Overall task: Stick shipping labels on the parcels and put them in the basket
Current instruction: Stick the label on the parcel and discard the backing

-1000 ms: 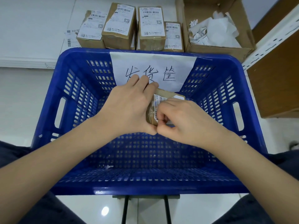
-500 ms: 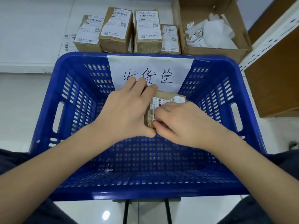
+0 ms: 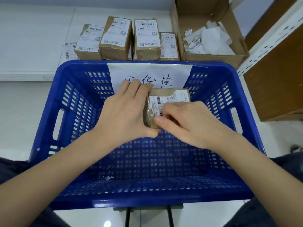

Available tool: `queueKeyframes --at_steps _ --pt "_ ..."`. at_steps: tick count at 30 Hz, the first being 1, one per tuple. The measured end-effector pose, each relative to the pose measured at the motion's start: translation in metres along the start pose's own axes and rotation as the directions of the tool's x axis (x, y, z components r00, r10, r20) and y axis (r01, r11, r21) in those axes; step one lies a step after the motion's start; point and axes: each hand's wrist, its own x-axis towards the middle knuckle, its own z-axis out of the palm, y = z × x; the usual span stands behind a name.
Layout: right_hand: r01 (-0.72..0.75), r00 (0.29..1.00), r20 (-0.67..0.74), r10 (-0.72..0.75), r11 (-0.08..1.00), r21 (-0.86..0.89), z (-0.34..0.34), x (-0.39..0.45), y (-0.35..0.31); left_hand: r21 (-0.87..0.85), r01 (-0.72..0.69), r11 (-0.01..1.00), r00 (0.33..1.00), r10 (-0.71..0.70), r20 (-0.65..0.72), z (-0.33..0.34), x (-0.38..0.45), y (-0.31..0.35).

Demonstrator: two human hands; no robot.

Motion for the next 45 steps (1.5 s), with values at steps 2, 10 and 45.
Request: queueKeyframes --at_steps 2,10,45 --pt "0.02 0.998 -0.053 -0.024 0.997 -0.07 0.003 0.002 -0.002 0.037 -0.01 0.999 1.0 0.011 -0.018 -0.002 0.0 0.001" --pt "0.081 0.993 -0.089 -0.083 0.996 -0.03 0.015 0.006 -0.001 0.161 -0.076 0.984 0.994 0.086 -0.061 -0.002 0.0 -0.001" --pt "0.017 0.979 -0.198 0.04 0.961 0.277 0.006 0.007 -0.001 -0.076 -0.171 0.982 0.984 0.167 -0.059 -0.001 0.004 -0.009"
